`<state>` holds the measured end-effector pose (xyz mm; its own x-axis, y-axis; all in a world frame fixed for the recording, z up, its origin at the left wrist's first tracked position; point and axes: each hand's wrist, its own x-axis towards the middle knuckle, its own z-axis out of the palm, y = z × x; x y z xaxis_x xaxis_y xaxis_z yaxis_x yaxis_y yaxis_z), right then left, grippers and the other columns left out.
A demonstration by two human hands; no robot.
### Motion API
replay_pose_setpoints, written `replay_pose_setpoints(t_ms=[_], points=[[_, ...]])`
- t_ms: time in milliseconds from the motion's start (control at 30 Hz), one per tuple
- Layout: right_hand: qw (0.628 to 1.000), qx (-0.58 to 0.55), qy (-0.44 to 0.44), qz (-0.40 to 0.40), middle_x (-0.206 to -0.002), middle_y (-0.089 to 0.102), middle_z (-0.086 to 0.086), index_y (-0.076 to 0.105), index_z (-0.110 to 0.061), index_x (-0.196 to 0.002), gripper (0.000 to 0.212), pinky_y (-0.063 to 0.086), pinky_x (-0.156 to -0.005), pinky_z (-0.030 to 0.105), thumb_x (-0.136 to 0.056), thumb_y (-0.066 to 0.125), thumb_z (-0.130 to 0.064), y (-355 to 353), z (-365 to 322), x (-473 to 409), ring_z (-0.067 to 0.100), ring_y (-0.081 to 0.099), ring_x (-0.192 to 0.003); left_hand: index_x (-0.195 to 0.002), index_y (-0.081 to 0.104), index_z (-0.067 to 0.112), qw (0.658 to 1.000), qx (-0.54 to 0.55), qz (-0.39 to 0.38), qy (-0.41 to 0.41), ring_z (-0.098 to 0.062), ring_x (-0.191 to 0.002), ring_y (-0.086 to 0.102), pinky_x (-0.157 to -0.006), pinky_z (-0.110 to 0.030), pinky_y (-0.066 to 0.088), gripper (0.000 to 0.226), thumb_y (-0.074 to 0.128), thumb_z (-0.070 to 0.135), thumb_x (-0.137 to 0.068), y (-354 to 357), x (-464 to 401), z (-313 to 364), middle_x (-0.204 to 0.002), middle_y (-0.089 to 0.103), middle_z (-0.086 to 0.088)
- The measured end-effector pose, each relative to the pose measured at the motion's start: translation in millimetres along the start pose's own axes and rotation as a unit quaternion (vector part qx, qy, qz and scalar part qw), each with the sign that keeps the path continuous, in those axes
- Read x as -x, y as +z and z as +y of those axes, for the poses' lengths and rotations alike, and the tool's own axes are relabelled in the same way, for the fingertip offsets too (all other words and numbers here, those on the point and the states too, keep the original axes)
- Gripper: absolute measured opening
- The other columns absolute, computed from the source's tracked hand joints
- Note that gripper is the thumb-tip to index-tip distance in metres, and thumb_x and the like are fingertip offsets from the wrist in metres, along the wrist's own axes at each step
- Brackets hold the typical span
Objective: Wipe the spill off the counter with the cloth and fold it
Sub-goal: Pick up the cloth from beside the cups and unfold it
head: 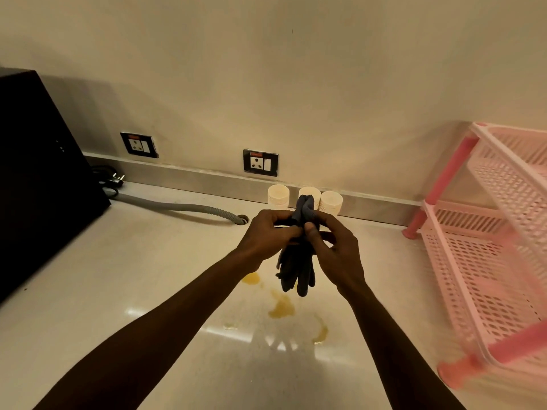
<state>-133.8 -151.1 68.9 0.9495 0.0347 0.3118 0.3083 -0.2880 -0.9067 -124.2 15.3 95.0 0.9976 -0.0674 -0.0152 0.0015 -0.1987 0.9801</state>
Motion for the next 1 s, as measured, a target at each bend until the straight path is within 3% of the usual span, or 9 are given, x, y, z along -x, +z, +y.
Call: replay_pose_setpoints(t_ms=[67,133,300,400,467,533,633,833,1000], points=[[1.000,0.013,0.009,-0.015,-0.118,0.060,-0.034,0.058,-0.037,-0.132,0.047,0.052,-0.080,0.004,-0.088,0.070,-0.049,-2,0,4,-0.016,0.062,-0.102,-0.124,0.072,0.008,0.998,-0.008,-0.055,0.009,-0.034,-0.117,0.068,-0.108,-0.055,0.052,0.031,0.065,0.009,-0.094,-1,3,4,-0.118,0.075,-0.015],[0.999,0.019,0.016,-0.019,-0.116,0.058,-0.038,0.054,-0.041,-0.130,0.051,0.051,-0.079,0.002,-0.084,0.078,-0.044,-5,1,5,-0.021,0.059,-0.102,-0.125,0.072,0.009,0.994,-0.038,-0.098,0.008,-0.032,-0.118,0.069,-0.108,-0.054,0.052,0.038,0.063,0.010,-0.088,-1,4,8,-0.119,0.075,-0.013],[0.998,-0.044,0.032,-0.007,-0.118,0.069,-0.018,0.060,-0.032,-0.125,0.041,0.061,-0.094,0.041,-0.088,0.078,-0.032,-9,9,2,0.010,0.068,-0.111,-0.128,0.071,0.016,0.986,-0.114,-0.118,0.021,-0.022,-0.108,0.074,-0.100,-0.046,0.059,0.034,0.061,0.006,-0.098,-2,2,12,-0.120,0.076,-0.007],[0.995,-0.083,0.060,-0.013,-0.124,0.070,0.001,0.061,-0.023,-0.128,0.037,0.060,-0.093,0.053,-0.093,0.072,-0.028,-11,8,0,0.026,0.068,-0.115,-0.129,0.071,0.022,0.983,-0.150,-0.100,0.040,-0.015,-0.089,0.078,-0.086,-0.039,0.065,0.032,0.064,0.014,-0.099,-3,1,12,-0.116,0.078,-0.005],[0.987,-0.131,0.084,-0.029,-0.122,0.072,0.003,0.062,-0.023,-0.127,0.037,0.062,-0.088,0.048,-0.094,0.065,-0.041,-13,4,1,0.027,0.070,-0.114,-0.124,0.074,0.026,0.983,-0.164,-0.078,0.039,-0.013,-0.086,0.077,-0.085,-0.040,0.065,0.028,0.069,0.027,-0.096,-4,1,13,-0.111,0.079,-0.001],[0.980,-0.165,0.104,-0.045,-0.119,0.074,0.002,0.064,-0.026,-0.126,0.038,0.064,-0.079,0.037,-0.096,0.054,-0.047,-13,1,2,0.021,0.072,-0.111,-0.118,0.077,0.027,0.987,-0.152,-0.046,0.022,-0.014,-0.097,0.075,-0.094,-0.043,0.061,0.039,0.074,0.050,-0.087,-4,2,14,-0.110,0.080,0.002],[0.980,-0.154,0.116,-0.046,-0.113,0.076,0.002,0.066,-0.024,-0.124,0.024,0.064,-0.074,0.033,-0.104,0.052,-0.027,-9,1,3,0.018,0.074,-0.106,-0.117,0.073,0.019,0.989,-0.148,0.013,-0.005,-0.016,-0.103,0.073,-0.094,-0.038,0.060,0.065,0.080,0.066,-0.072,-1,1,11,-0.110,0.078,0.001],[0.984,-0.114,0.128,-0.043,-0.110,0.074,0.008,0.066,-0.018,-0.120,0.023,0.064,-0.075,0.034,-0.106,0.048,-0.014,-3,8,-5,0.021,0.073,-0.104,-0.114,0.074,0.013,0.991,-0.131,0.021,-0.017,-0.020,-0.104,0.071,-0.098,-0.045,0.059,0.041,0.087,0.029,-0.079,-10,-8,0,-0.108,0.077,-0.004],[0.981,-0.128,0.132,-0.057,-0.106,0.077,-0.001,0.066,-0.023,-0.118,0.021,0.063,-0.069,0.030,-0.106,0.049,-0.018,0,12,-11,0.020,0.074,-0.102,-0.111,0.076,0.011,0.994,-0.109,-0.001,-0.022,-0.025,-0.108,0.072,-0.103,-0.050,0.056,0.025,0.080,0.017,-0.087,-21,-15,-4,-0.107,0.078,-0.008]])
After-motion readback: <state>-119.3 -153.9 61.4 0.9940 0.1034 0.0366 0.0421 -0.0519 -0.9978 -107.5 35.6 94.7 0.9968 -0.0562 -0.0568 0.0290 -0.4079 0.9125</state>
